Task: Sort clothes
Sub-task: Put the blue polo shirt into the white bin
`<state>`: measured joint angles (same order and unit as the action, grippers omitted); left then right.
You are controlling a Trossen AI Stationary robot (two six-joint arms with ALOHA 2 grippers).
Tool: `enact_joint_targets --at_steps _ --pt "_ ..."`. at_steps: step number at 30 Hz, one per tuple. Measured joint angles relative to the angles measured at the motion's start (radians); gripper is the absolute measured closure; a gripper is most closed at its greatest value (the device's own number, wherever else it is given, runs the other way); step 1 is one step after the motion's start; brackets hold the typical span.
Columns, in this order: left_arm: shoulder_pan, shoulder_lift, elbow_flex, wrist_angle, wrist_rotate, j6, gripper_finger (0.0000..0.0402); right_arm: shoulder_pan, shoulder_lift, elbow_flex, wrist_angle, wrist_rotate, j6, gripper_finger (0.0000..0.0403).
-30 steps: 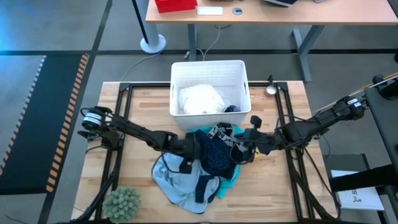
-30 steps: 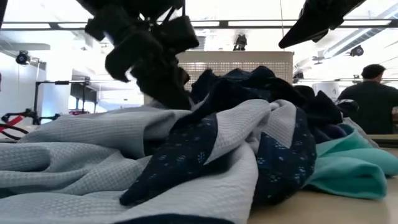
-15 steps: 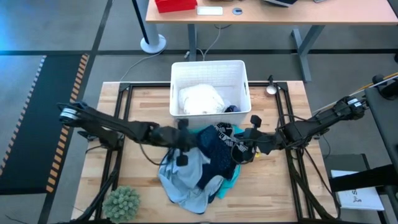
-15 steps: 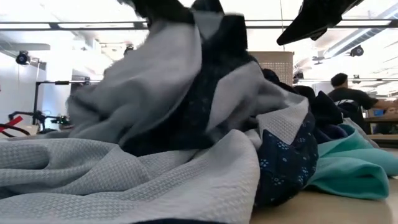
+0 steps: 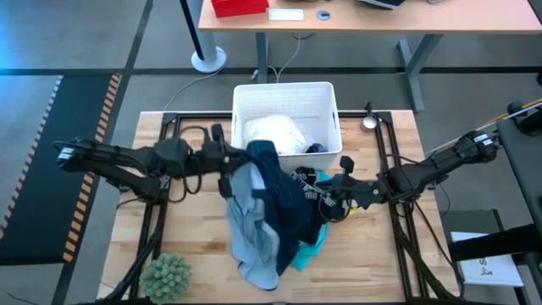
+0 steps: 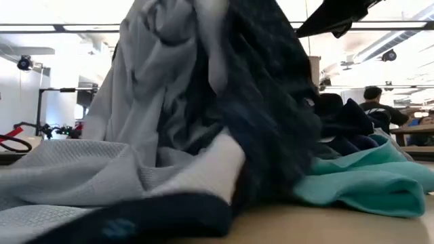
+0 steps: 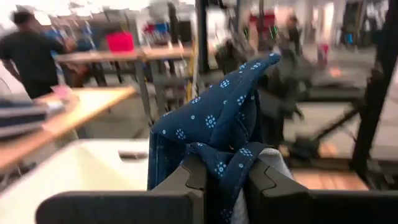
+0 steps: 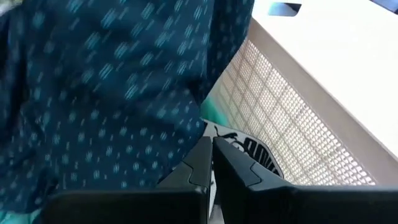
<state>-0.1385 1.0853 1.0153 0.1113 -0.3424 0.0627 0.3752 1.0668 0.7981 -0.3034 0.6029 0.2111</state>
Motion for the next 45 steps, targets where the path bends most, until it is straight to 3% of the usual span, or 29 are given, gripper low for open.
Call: enact_joint_targets --at_steps 6,14,29,34,41,45 --pt "0.044 0.007 0.119 -0.008 0.0 0.063 0.038 0.0 0.0 0.0 0.032 0.0 -0.002 0.0403" --pt "0.088 0.128 0.468 -0.146 0.0 0.179 0.038 0.0 0.0 0.0 0.063 0.003 -0.003 0.0403" --pt "0.163 0.508 1.332 -0.459 0.045 0.344 0.038 0.0 0.0 0.0 0.078 0.003 -0.003 0.0403" --pt "0.224 0.488 1.259 -0.233 0.083 0.388 0.038 0.0 0.001 0.0 0.082 0.003 -0.003 0.0403" --pt "0.376 0.523 1.291 -0.172 0.195 0.282 0.038 0.0 0.004 0.0 0.087 0.002 -0.005 0.0403" --pt "0.444 0.592 1.342 -0.116 0.269 0.207 0.038 -0.02 0.016 -0.001 0.181 0.02 -0.025 0.0403"
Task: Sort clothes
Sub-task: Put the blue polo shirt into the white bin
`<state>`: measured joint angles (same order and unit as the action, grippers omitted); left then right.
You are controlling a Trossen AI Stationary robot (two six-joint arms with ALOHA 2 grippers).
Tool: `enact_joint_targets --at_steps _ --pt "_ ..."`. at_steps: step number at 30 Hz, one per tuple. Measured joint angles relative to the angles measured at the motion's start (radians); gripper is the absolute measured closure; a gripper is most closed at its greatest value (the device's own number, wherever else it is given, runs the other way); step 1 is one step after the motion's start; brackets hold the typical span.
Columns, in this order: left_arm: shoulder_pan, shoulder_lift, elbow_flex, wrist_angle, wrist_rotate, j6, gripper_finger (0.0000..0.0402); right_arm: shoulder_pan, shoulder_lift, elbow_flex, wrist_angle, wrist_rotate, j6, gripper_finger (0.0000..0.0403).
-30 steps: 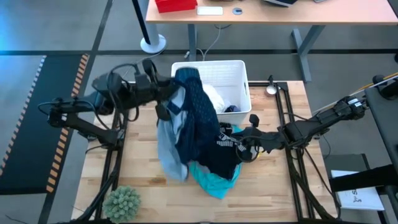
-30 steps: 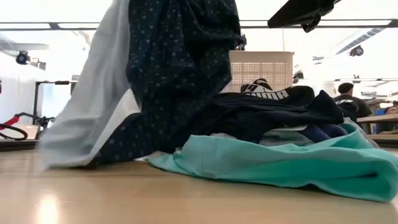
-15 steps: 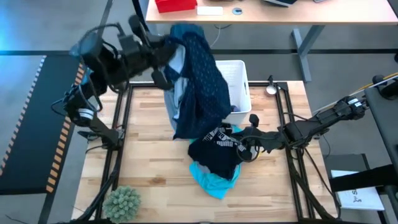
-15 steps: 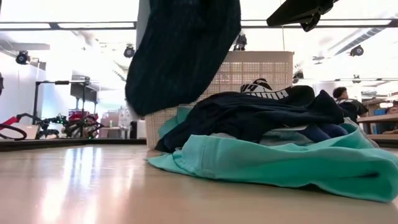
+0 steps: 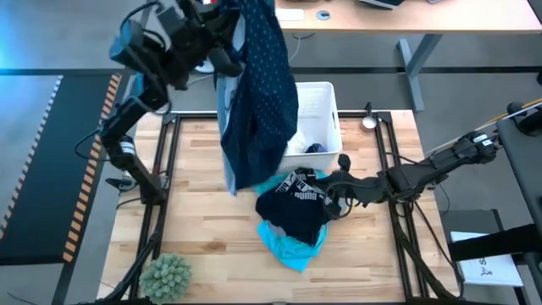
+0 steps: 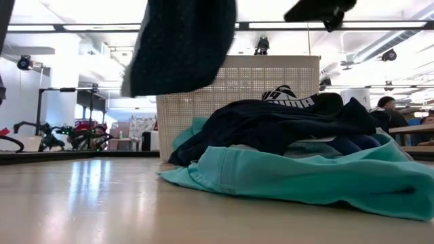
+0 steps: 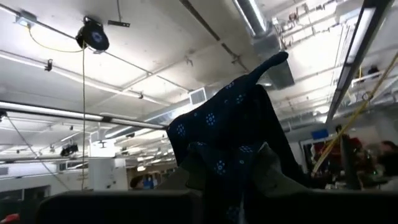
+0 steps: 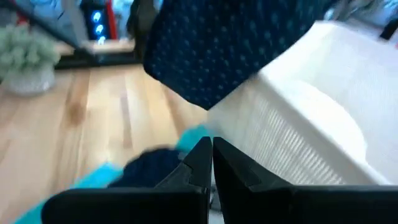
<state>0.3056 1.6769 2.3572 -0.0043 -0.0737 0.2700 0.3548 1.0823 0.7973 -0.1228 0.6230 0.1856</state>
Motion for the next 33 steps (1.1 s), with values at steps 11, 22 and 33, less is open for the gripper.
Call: enact_joint_targets --at_steps 11,22,33 --pt "0.086 0.08 -0.003 0.191 0.133 -0.148 0.038 -0.177 0.119 0.032 0.722 -0.207 -0.332 0.0403" --pt "0.088 0.079 -0.002 0.201 0.146 -0.154 0.038 -0.394 0.443 0.37 0.59 -0.377 -0.346 0.0403" --pt "0.088 0.057 -0.001 0.185 0.171 -0.177 0.038 -0.558 0.501 0.696 0.293 -0.152 -0.423 0.0403"
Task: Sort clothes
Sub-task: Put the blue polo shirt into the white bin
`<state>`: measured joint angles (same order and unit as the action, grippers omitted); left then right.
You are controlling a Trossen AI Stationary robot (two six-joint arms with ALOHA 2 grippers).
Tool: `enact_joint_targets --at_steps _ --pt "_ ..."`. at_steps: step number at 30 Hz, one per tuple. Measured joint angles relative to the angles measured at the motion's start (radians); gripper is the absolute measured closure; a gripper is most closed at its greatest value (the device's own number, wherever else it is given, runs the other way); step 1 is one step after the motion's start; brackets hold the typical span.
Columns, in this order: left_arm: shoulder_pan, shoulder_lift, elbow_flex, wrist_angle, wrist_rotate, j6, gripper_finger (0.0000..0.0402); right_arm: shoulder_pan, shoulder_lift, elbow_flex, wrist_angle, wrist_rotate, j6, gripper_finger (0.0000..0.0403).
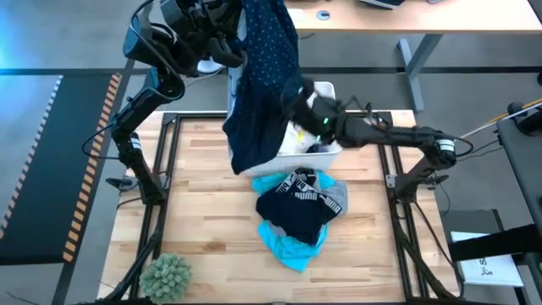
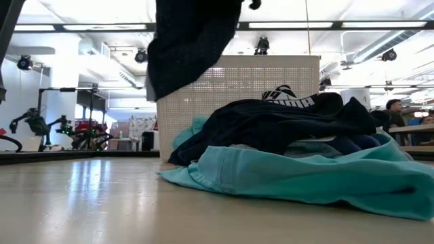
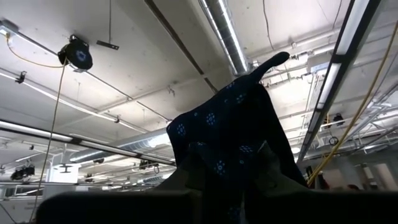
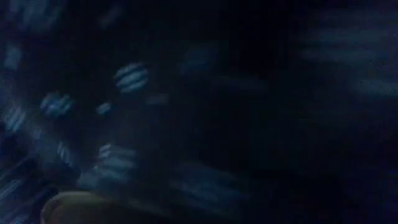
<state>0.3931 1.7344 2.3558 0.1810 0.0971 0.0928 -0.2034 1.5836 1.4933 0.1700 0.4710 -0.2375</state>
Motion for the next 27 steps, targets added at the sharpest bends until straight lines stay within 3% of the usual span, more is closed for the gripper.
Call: enact_joint_targets --at_steps 8,14,27 --pt "0.003 -0.002 0.0 -0.028 0.0 0.017 0.038 -0.174 -0.139 0.008 -0.033 -0.005 -0.055 0.0403" --pt "0.004 0.019 0.0 -0.114 -0.001 0.083 0.038 -0.276 -0.235 0.008 -0.126 -0.076 -0.055 0.0403" --pt "0.03 0.108 -0.06 -0.374 -0.073 0.115 0.038 -0.354 -0.307 0.007 -0.679 -0.082 -0.049 0.0403"
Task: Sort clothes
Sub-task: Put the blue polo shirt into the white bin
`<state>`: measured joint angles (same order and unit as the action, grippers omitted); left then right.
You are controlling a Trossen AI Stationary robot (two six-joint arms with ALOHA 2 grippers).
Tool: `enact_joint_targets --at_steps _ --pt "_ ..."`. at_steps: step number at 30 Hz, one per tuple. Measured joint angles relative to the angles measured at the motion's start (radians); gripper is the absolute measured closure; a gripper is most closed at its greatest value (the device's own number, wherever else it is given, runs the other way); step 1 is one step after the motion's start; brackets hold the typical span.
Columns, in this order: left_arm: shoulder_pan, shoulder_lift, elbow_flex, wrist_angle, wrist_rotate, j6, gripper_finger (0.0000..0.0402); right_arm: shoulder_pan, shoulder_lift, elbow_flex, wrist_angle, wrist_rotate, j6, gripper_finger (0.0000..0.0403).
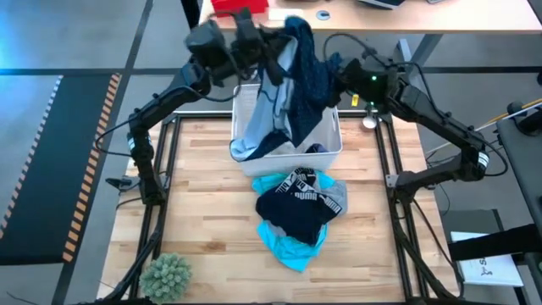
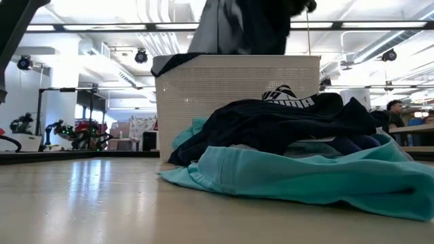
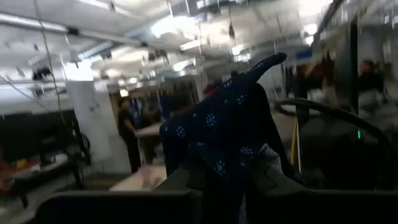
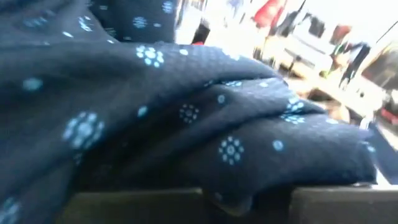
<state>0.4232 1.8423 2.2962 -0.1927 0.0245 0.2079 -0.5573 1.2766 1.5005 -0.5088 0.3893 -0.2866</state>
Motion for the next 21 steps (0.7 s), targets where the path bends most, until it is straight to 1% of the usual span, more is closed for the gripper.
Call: enact_joint_targets --at_steps 4,7,11,13,18,20,21 --pt "0.019 0.005 -0.112 -0.021 0.001 -0.01 0.038 -0.017 0.0 -0.001 -0.182 -0.003 0.034 0.0403" --pt "0.031 0.002 -0.219 -0.011 0.0 -0.032 0.038 -0.018 0.0 -0.001 -0.263 -0.004 0.063 0.0403" --pt "0.04 -0.024 -0.341 -0.022 0.002 -0.017 0.038 -0.018 -0.007 -0.001 -0.343 -0.025 0.09 0.0403" --pt "0.048 -0.04 -0.386 -0.042 0.002 -0.006 0.038 -0.018 -0.012 -0.001 -0.359 -0.094 0.11 0.0403" --pt "0.06 -0.08 -0.488 -0.136 0.0 0.028 0.038 -0.016 -0.013 -0.001 -0.361 -0.349 0.138 0.0403" --pt "0.064 -0.106 -0.532 -0.175 -0.004 0.039 0.038 -0.007 -0.012 -0.001 -0.357 -0.396 0.141 0.0403" --pt "0.065 -0.119 -0.559 -0.183 -0.012 0.045 0.038 -0.002 -0.012 -0.002 -0.349 -0.398 0.142 0.0403"
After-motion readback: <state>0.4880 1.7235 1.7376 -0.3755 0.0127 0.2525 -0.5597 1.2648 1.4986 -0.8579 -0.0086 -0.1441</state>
